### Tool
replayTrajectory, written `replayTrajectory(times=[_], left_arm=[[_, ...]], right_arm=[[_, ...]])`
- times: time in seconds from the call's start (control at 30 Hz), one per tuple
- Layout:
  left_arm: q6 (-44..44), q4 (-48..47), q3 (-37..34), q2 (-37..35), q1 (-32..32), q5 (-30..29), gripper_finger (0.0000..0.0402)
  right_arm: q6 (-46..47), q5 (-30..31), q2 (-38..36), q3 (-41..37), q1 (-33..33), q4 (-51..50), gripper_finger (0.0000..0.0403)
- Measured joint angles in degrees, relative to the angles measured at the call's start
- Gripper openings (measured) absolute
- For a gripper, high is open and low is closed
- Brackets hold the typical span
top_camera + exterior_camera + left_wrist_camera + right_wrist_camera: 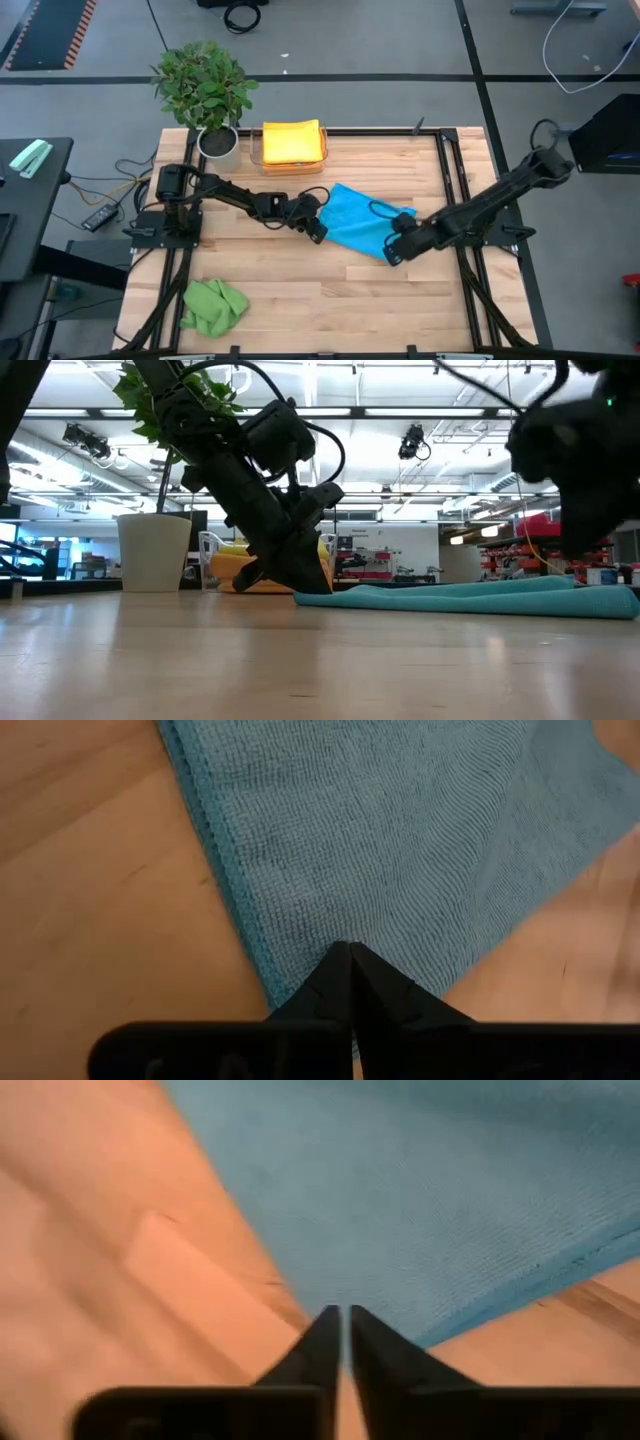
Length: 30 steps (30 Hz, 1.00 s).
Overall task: Fold microfiber towels
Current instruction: Fold the blue microfiber cloth
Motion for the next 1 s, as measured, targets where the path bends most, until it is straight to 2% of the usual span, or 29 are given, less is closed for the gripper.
replayTrajectory(times=[0.07, 0.27, 0.5, 0.7, 0.83, 1.0], left_arm=[[-0.02, 0.02, 0.00, -0.02, -0.14, -0.17, 0.0008], [0.03, -0.17, 0.07, -0.03, 0.00, -0.04, 0.0030], [0.20, -0.39, 0.07, -0.07, 0.65, 0.23, 0.0013], [0.18, -0.24, 0.07, -0.11, 0.65, 0.04, 0.0011], [1.74, 0.29, -0.11, -1.69, 0.65, 1.12, 0.0033], [7.50, 0.87, 2.32, -6.53, 0.65, 1.35, 0.0030]], right_arm=[[-0.04, -0.31, 3.44, -0.02, 0.81, 0.72, 0.0014], [-1.61, -4.32, 11.17, 0.02, 1.13, 5.37, 0.0008], [-0.11, -11.19, 13.01, 0.02, 3.74, 5.21, 0.0007], [4.13, -13.09, 12.17, 0.02, 8.60, 5.61, 0.0006], [7.50, -9.67, 8.56, 0.04, 10.77, 4.37, 0.0006], [11.73, 2.41, 3.44, 0.26, 11.74, 3.50, 0.0006]])
